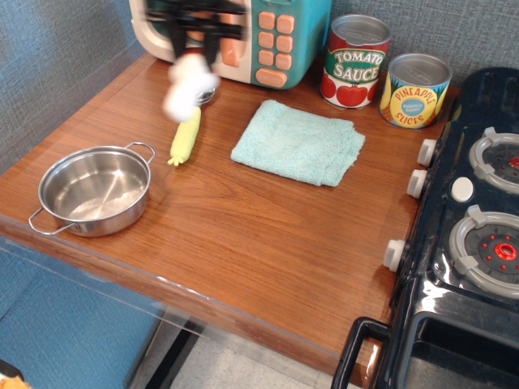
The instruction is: Place the mushroom on top of the napkin.
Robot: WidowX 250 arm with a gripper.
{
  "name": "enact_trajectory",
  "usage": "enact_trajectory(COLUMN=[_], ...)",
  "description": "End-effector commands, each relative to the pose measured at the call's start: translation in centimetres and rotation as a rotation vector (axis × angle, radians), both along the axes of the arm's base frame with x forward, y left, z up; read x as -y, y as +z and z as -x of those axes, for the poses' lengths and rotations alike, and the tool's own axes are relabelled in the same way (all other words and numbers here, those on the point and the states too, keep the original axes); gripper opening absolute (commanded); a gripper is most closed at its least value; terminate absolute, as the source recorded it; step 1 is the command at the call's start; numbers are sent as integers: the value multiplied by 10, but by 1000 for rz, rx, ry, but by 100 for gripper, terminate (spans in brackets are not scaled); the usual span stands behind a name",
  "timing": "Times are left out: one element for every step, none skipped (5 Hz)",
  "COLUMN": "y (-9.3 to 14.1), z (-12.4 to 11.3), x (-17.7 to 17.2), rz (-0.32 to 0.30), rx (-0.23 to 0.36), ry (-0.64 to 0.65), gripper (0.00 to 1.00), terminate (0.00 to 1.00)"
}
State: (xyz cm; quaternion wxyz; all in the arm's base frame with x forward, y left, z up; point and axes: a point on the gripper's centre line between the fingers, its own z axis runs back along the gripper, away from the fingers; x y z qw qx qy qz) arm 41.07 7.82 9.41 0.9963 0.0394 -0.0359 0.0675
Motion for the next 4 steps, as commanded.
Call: enact_trajectory(y=[16,11,8,12], z=[-13,-14,-20,-20], x=[63,70,77,81], rz=[40,33,82,79], rx=[77,86,77,96], ry=[-57,-67,-74,-98], gripper=[0,0,0,100], terminate=[0,0,0,0])
